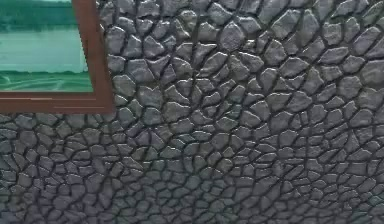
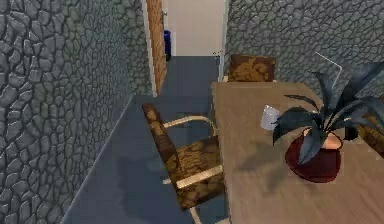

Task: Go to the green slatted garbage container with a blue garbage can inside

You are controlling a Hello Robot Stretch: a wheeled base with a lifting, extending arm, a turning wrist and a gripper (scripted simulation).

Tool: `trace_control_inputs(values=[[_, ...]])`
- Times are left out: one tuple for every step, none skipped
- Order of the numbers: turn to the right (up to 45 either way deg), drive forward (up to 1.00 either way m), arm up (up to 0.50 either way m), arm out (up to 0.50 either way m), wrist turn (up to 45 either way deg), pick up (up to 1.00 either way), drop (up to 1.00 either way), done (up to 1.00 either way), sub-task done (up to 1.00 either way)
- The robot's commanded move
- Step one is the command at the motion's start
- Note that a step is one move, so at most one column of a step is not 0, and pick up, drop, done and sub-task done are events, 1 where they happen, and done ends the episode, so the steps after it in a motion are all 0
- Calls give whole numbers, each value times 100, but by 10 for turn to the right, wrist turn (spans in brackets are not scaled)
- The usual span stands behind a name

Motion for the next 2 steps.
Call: trace_control_inputs(values=[[300,0,0,0,0,0,0,0,0],[0,65,0,0,0,0,0,0,0]])
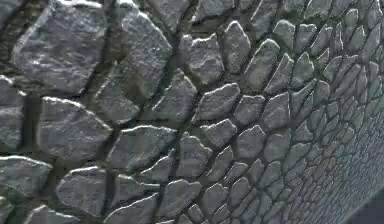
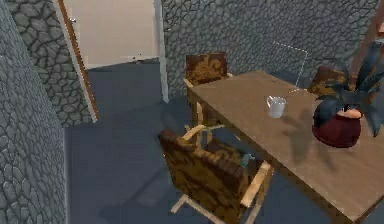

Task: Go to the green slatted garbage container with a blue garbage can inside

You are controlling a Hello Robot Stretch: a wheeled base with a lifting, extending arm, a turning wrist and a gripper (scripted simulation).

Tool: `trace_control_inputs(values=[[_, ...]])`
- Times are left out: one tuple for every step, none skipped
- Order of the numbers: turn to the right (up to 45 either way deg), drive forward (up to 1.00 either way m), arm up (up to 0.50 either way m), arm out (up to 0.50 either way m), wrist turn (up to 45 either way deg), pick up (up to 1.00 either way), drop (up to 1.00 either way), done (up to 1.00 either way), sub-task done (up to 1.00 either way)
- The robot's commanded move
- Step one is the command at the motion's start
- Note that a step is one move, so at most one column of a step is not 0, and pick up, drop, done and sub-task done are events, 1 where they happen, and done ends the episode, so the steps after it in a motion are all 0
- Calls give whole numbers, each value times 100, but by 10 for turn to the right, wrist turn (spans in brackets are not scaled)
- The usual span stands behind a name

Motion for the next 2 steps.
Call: trace_control_inputs(values=[[450,0,0,0,0,0,0,0,0],[210,0,0,0,0,0,0,0,0]])
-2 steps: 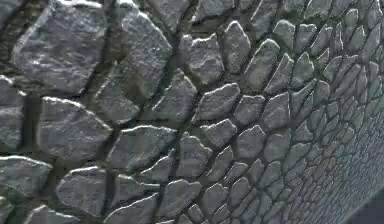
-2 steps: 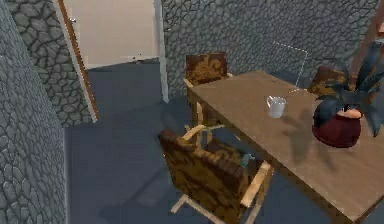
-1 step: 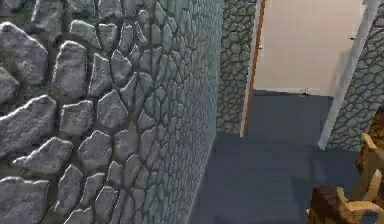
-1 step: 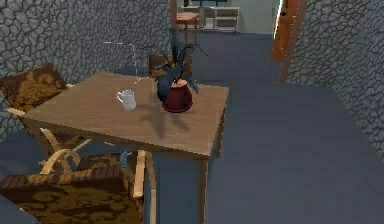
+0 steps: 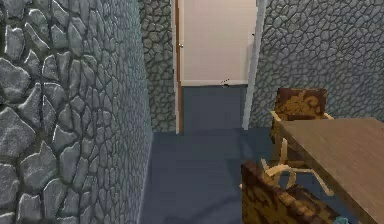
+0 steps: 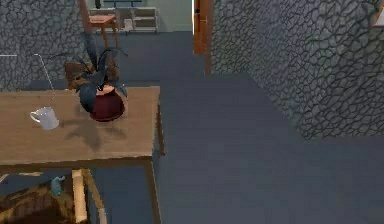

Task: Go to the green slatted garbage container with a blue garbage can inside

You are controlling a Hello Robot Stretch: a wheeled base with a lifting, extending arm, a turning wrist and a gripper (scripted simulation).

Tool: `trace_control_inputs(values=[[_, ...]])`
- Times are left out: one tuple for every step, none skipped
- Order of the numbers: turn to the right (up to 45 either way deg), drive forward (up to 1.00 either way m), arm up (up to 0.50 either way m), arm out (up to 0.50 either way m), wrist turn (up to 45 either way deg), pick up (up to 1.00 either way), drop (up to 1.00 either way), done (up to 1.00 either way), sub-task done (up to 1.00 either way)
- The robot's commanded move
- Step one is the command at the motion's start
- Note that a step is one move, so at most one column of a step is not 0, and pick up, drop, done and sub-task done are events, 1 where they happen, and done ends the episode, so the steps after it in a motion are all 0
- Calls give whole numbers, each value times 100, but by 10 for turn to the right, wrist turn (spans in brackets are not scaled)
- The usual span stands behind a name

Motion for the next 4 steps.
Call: trace_control_inputs(values=[[0,95,0,0,0,0,0,0,0],[150,0,0,0,0,0,0,0,0],[0,100,0,0,0,0,0,0,0],[0,70,0,0,0,0,0,0,0]])
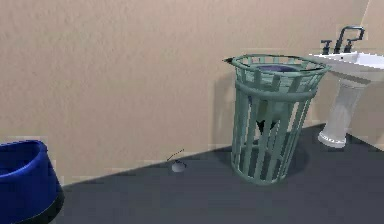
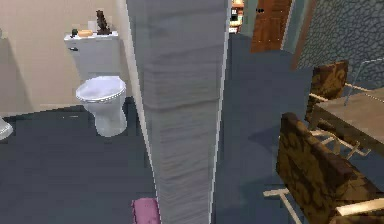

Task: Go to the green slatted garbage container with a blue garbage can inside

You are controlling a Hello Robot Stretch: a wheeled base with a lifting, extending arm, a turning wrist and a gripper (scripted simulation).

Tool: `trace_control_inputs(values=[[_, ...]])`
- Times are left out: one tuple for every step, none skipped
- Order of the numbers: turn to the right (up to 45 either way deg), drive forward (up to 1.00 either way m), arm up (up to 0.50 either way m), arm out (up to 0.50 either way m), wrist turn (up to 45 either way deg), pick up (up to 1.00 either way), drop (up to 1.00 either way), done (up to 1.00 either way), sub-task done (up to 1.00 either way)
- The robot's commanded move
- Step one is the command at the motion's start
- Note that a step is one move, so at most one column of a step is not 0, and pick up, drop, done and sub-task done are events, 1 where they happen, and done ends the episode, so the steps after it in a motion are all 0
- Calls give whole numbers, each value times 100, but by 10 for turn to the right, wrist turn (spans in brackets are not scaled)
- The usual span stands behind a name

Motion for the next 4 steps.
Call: trace_control_inputs(values=[[120,0,0,0,0,0,0,0,0],[0,60,0,0,0,0,0,0,0],[450,0,0,0,0,0,0,0,0],[450,0,0,0,0,0,0,0,0]])
